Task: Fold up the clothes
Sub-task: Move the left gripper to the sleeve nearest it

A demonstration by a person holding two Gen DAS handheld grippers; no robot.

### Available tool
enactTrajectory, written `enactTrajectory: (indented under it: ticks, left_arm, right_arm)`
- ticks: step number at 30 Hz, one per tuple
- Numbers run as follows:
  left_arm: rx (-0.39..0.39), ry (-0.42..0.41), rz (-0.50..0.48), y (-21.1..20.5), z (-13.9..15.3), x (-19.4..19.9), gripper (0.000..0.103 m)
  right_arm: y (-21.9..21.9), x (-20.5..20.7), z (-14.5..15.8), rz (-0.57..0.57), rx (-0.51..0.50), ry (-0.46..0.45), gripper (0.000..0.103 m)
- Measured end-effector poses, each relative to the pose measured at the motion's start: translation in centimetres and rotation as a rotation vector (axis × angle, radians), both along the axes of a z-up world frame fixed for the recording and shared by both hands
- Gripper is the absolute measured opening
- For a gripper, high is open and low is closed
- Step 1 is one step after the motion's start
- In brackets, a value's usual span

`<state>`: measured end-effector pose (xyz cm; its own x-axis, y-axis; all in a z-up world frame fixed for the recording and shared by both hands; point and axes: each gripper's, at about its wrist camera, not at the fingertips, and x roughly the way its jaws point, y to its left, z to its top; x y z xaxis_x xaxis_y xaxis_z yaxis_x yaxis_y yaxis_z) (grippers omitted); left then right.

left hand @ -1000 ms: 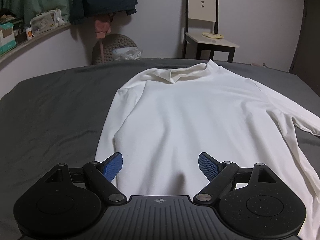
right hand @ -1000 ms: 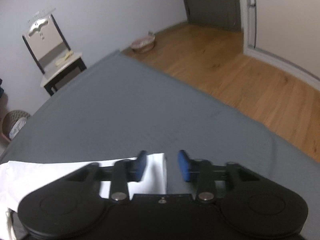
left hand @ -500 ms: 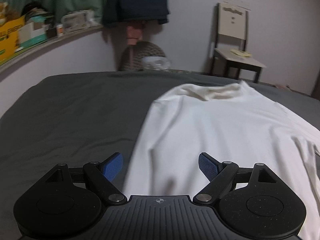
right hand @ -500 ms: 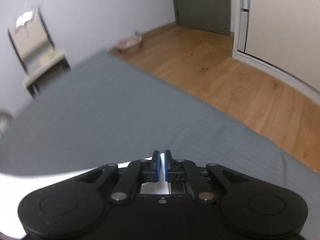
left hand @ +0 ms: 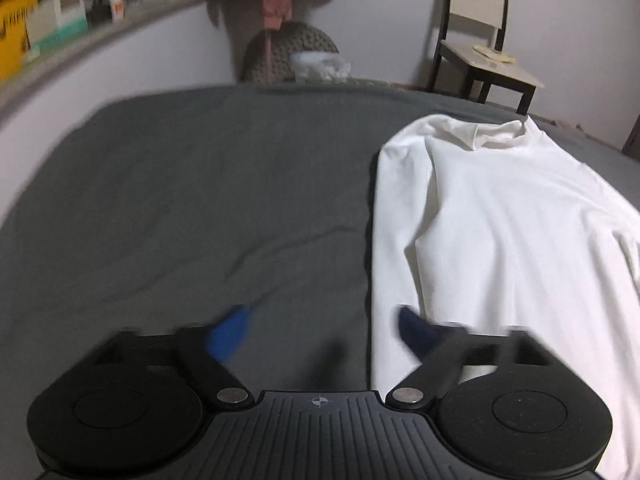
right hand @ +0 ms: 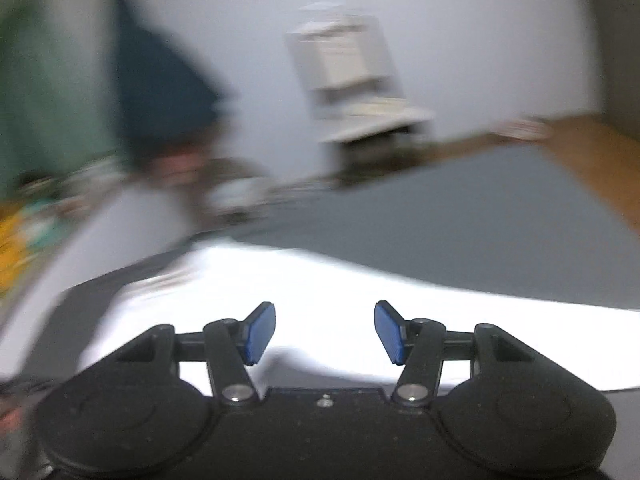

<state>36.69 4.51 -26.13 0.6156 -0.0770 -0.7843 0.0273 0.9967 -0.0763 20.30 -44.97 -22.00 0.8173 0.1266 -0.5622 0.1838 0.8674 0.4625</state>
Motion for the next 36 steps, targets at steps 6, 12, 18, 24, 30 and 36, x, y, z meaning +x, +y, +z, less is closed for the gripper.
enactTrajectory:
  ticks: [6,12,18,24,30,36]
  left_arm:
    - [-0.04,0.004,-0.073,-1.0,-2.3,0.4,0.063]
    - [-0.076,0.032,-0.12,-1.9,-3.8,0.6,0.029]
    - [-0.107,0.034,-0.073,-1.5,-3.8,0.8,0.001]
    - [0.103,-0.002,-0.062,1.5,-0.8,4.2,0.001]
    - [0.262,0.017,0.055,7.3,2.3,10.7,0.001]
    - [0.337,0.155,0.031,7.0,-0.3,15.7,0.004]
  right_arm:
    - [12.7,2.3,3.1,0.283,0.12,-0.197,0.054]
    - [13.6,4.2,-0.1,0.308,0.179,-0.145,0.054]
    - [14.5,6.1,-3.3,0.333,0.237,-0.093,0.054]
    - [14.7,7.4,-5.3,0.348,0.282,-0.048,0.054]
    - [16.1,8.3,-6.1,0.381,0.271,0.039,0.054]
    - [16.6,7.9,-5.5,0.443,0.284,0.03,0.055]
